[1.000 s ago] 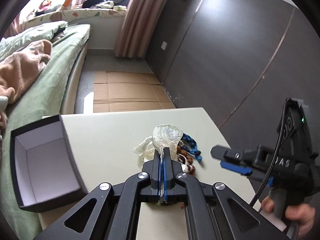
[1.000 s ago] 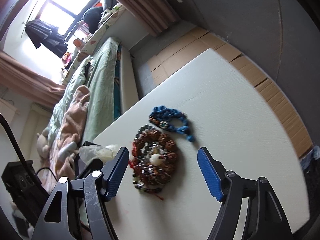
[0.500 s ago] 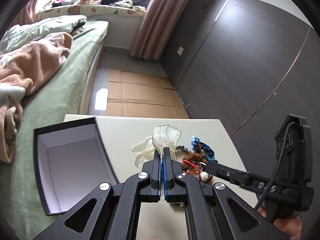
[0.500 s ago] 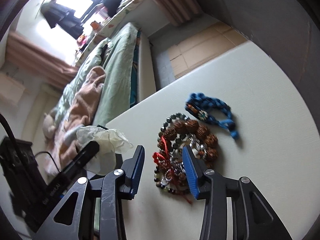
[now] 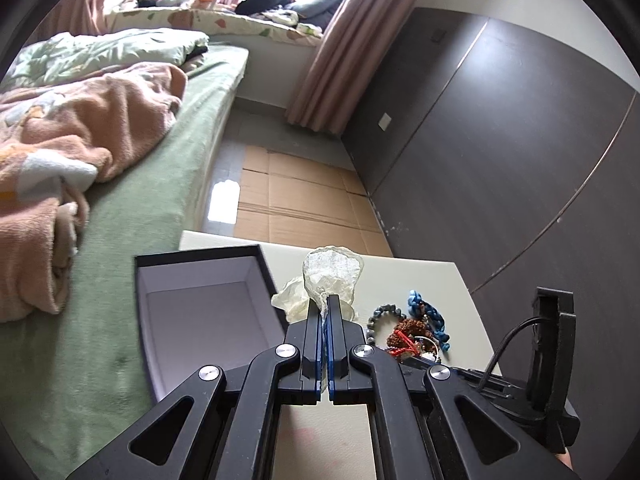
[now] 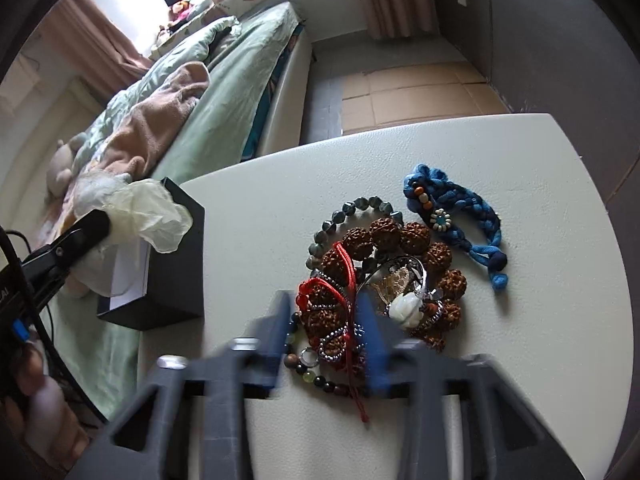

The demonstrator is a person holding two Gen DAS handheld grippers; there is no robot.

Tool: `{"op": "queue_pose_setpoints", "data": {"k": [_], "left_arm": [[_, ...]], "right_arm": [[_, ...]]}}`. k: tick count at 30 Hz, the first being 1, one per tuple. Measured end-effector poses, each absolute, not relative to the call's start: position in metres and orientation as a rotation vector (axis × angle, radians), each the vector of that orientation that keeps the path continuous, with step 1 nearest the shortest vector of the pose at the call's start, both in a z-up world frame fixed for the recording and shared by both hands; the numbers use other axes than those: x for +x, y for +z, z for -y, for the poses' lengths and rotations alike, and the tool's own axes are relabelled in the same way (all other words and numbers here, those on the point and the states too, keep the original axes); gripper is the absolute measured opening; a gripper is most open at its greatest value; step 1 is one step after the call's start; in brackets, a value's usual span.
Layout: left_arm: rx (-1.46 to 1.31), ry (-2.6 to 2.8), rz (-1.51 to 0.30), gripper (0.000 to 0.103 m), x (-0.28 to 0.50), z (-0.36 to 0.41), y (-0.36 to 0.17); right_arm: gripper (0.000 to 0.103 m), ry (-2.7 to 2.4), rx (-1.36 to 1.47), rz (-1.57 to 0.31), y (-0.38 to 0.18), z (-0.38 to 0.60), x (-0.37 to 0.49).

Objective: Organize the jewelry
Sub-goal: 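Carry white pouches into black box with left tool while right tool grasps red string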

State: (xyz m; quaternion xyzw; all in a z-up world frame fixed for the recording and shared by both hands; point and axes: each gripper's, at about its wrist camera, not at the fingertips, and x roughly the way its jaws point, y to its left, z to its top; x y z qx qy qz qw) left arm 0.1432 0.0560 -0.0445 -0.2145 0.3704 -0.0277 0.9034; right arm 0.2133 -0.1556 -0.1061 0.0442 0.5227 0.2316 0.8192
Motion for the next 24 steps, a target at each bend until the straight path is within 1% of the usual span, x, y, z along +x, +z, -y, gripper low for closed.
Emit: {"op": "queue_pose_setpoints", "data": {"k": [13,19,24], "left_arm": [[-0.443,-0.008,-0.734,0.001,0.111,-0.075,-0.035],[-0.472,0.038,-0.716,0.001,0.102,-0.094,-0.034],[-0.493,0.057,-0.707,0.001,0.105,-0.105,-0.037]], "right_arm": [[0.004,0.574,0.315,-0.983,-0.07,0.192,0.181],[0.004,0.648,0.357,-0.9,-0.048,0.181,0.167],[0.004,0.693,0.361,-0.867,-0.04,0.161,0.163]]}}
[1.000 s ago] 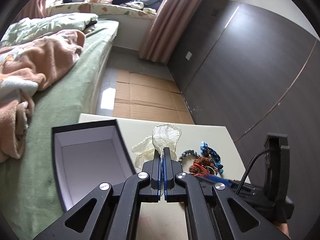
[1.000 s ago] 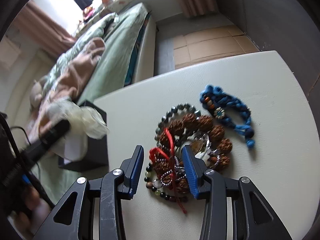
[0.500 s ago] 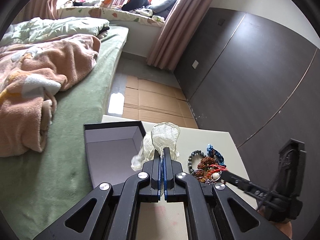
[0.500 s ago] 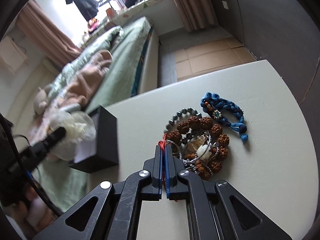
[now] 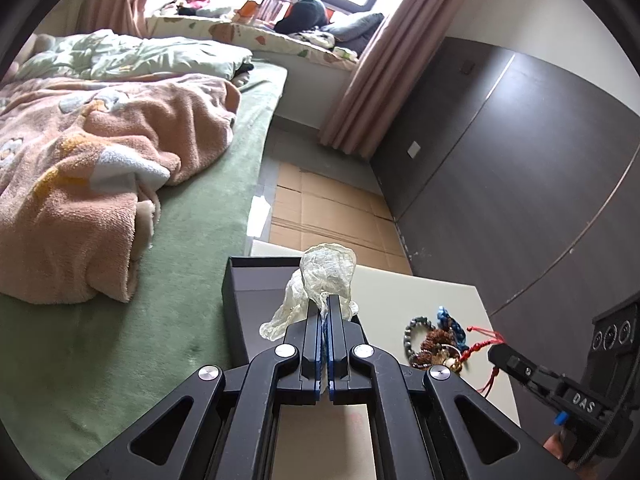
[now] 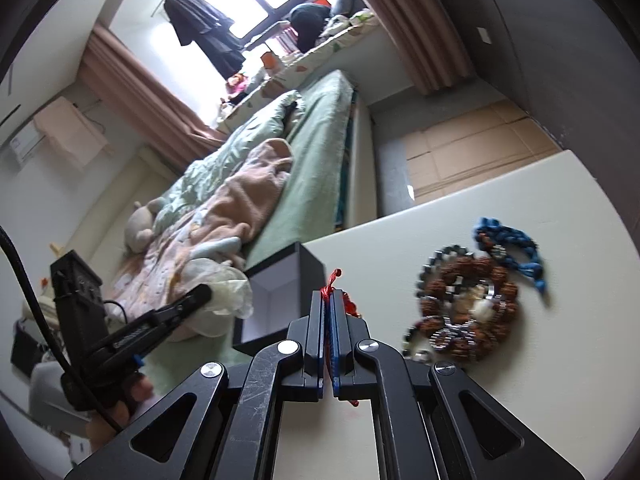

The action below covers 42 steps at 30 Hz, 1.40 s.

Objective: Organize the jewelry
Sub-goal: 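Carry white pouches into black box with left tool while right tool grasps red string, then lower the red string bracelet into the black box and open the right tool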

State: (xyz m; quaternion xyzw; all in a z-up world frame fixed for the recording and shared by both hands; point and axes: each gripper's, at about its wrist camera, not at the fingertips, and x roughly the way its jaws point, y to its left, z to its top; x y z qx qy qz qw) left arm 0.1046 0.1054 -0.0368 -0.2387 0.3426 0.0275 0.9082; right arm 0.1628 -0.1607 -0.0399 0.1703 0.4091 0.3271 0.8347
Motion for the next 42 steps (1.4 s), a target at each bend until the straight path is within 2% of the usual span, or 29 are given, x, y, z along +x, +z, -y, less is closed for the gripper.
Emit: {"op": "queue_pose_setpoints", "data": {"k": [4,6,8,9,10,30,31,33,34,35,40,42], "left_arm": [[-0.577,0.04,-0.681,0.003,0.109,-0.117,-0.036],[-0.578,0.038,-0.681,0.019,0.112,-0.117,-0.035],[-0.582,0.045,-0.677,0.071,0.115,-0.118,-0.035],[-0.587,0.056,-0.667,0.078,0.115,-0.119,-0.035],[-0.595,0.072,-0.649,0.081,0.113,-0.121,-0.034],[-0.715,0.229,-0.591,0.081,0.076,-0.167,-0.038],[-0.703,0.231,-0.585,0.081,0.076,-0.166,-0.038],[-0.65,0.242,-0.574,0.081,0.076,-0.16,-0.036],[-0.63,0.246,-0.572,0.081,0.076,-0.159,-0.035],[-0.609,0.246,-0.57,0.081,0.077,-0.156,-0.034],[-0.613,0.194,-0.558,0.081,0.077,-0.144,-0.032],[-0.636,0.161,-0.572,0.081,0.079,-0.14,-0.033]], "right_arm": [[0.004,0.707,0.356,-0.862,-0.041,0.146,0.159],[0.004,0.72,0.355,-0.86,-0.043,0.14,0.158],[0.004,0.733,0.353,-0.86,-0.043,0.134,0.158],[0.004,0.741,0.35,-0.859,-0.043,0.132,0.158],[0.004,0.752,0.347,-0.858,-0.042,0.127,0.158],[0.004,0.951,0.393,-0.901,-0.045,0.042,0.179],[0.006,0.945,0.391,-0.92,-0.05,0.038,0.182],[0.022,0.897,0.356,-0.988,-0.065,0.031,0.189],[0.041,0.861,0.341,-1.026,-0.075,0.033,0.192],[0.055,0.834,0.339,-1.042,-0.08,0.037,0.194],[0.074,0.773,0.366,-1.0,-0.071,0.079,0.193],[0.075,0.74,0.379,-0.971,-0.063,0.098,0.191]]}}
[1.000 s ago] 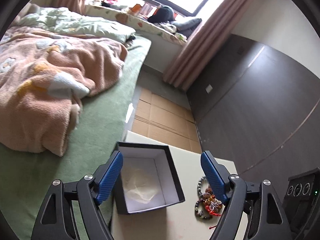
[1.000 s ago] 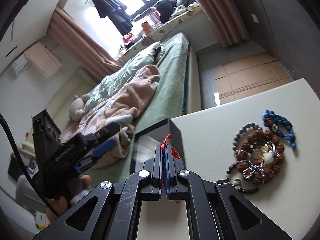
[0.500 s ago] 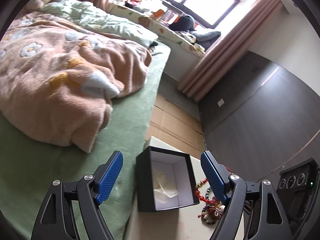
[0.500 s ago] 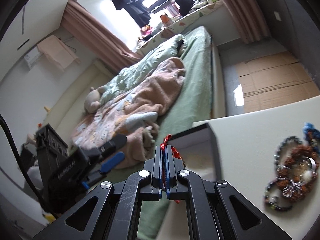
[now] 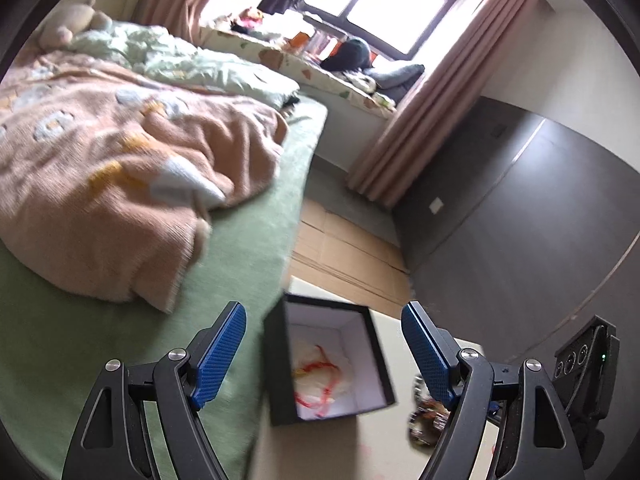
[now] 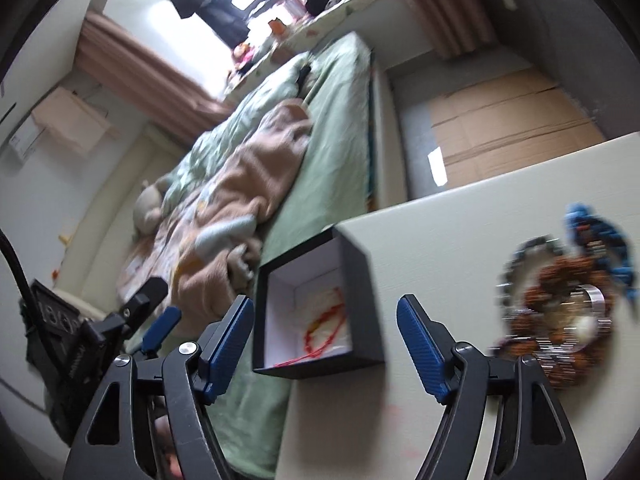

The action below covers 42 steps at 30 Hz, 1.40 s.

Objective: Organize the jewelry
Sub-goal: 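Lower the red string bracelet into the black box and open the right tool, then move the left tool back over the jewelry pile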

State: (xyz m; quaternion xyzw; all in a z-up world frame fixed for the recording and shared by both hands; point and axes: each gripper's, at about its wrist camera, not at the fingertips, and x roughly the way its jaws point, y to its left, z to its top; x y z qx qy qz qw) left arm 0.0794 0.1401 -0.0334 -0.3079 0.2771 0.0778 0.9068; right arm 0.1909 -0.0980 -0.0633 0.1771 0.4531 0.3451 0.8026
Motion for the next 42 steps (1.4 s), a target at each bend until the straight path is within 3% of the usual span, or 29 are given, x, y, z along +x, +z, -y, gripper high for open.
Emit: {"op": "queue_pose_setpoints", "data": {"k": [15,30,42], "left_arm": [[-0.513,0.017,-0.688,0.081,0.104,-0.073,-0.033],[-0.392,-0.167,-0.739,0.08,0.127,0.016,-0.04],[-0.214,-0.266,-0.773,0.064,0.148,0.087,-0.065]], "right_arm": [[0.075,0.491,0.377,-0.905,-0.032,0.2,0.171],[0.074,0.29,0.546,-0.945,-0.052,0.283,0.16],[0.074,0.183,0.668,-0.984,-0.064,0.329,0.171]]}}
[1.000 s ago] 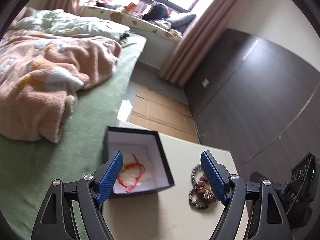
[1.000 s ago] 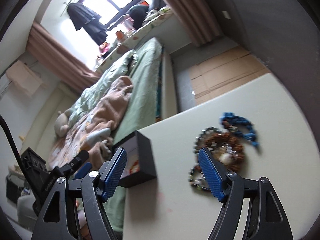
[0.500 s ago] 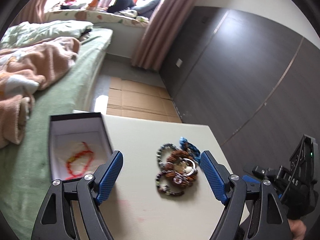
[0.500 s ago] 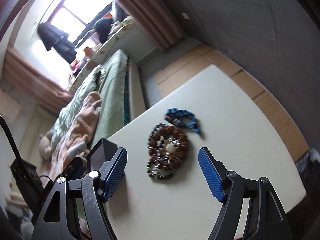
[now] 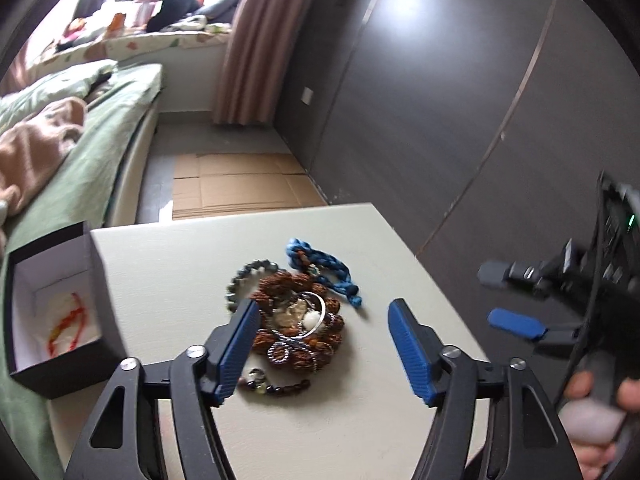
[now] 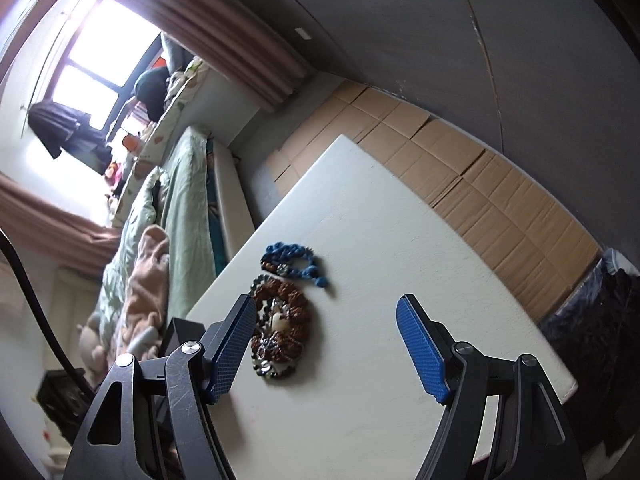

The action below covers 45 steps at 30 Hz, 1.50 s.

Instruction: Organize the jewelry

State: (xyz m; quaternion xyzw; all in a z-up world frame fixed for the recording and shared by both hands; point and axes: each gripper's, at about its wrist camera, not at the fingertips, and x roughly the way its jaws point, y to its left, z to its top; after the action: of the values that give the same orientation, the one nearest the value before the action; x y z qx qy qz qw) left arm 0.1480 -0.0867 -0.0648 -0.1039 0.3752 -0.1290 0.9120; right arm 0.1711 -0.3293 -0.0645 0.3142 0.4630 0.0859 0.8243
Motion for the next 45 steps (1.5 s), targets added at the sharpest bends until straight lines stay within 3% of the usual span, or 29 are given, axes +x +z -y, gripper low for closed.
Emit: {"op": "queue_pose_setpoints", "data": {"k": [8,17,22,33,35,45], "left_arm": [[-0.115,-0.246,-0.854,0.038,0.167,0.108,-0.096],[-0.053,-0.201,-0.859,0.036,0.179,0.114,-0.107],[-0.035,-0.202,-0.869,0.017,0.182,0.115,-0.112],[-0.085,-0.202,-0.822,0.015,0.174,0.105,-0.094],[-0.131,-0.212,-0.818,0.0,0.173,0.098,-0.09],[-0.252,-0.202,-0.747,0.0,0.17,0.068,-0.066]], "right_arm": [[0.074,0.168,0.707,-0.966,-0.062,0.346,0.179],[0.074,0.175,0.719,-0.975,-0.065,0.349,0.187],[0.074,0.163,0.712,-0.987,-0.068,0.346,0.189],[0.074,0.189,0.675,-0.998,-0.067,0.333,0.191],[0.074,0.191,0.664,-0.993,-0.066,0.332,0.19],[0.074,0.191,0.633,-1.02,-0.073,0.324,0.194]]}}
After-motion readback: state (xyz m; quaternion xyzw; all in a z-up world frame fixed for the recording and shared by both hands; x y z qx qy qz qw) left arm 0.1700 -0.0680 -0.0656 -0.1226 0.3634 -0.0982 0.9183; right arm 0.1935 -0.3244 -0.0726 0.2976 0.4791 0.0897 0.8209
